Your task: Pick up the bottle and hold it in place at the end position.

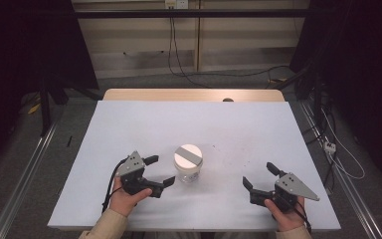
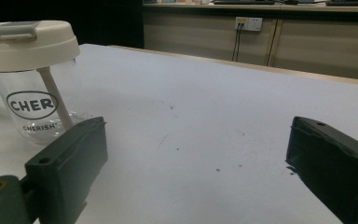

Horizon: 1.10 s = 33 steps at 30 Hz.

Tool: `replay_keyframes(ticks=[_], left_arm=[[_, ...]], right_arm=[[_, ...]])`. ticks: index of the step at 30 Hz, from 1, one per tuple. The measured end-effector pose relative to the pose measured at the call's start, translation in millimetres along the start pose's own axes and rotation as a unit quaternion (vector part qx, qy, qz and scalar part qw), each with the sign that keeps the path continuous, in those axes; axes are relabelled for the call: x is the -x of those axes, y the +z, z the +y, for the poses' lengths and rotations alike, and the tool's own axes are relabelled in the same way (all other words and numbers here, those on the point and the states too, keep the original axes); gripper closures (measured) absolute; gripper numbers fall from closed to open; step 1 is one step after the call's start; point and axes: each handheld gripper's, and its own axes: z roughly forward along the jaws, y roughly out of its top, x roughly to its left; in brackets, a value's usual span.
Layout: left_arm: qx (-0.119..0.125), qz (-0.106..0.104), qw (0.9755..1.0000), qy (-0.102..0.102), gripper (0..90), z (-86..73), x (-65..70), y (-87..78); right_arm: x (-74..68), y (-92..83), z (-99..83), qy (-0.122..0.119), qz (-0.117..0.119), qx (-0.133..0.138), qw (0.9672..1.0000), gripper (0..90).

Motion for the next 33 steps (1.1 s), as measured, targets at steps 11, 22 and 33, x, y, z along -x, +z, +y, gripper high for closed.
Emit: replay_keyframes(ticks=[11, 22, 33], left_arm=[[-0.016, 0.000, 0.9999, 0.006, 3.6, 2.9, 8.1, 16.5], [-0.023, -0.003, 0.9997, 0.005, 4.3, 3.6, 13.1, 28.8], [-0.032, 0.003, 0.9994, 0.007, 4.7, 3.8, 15.6, 36.8]], right_arm=[[-0.9, 1.2, -0.1, -0.001, 0.003, -0.001, 1.0000, 5.0], [-1.0, 1.4, 0.1, -0.001, 0.004, -0.001, 1.0000, 5.0], [-1.0, 1.1, 0.6, -0.002, 0.005, 0.002, 1.0000, 5.1]])
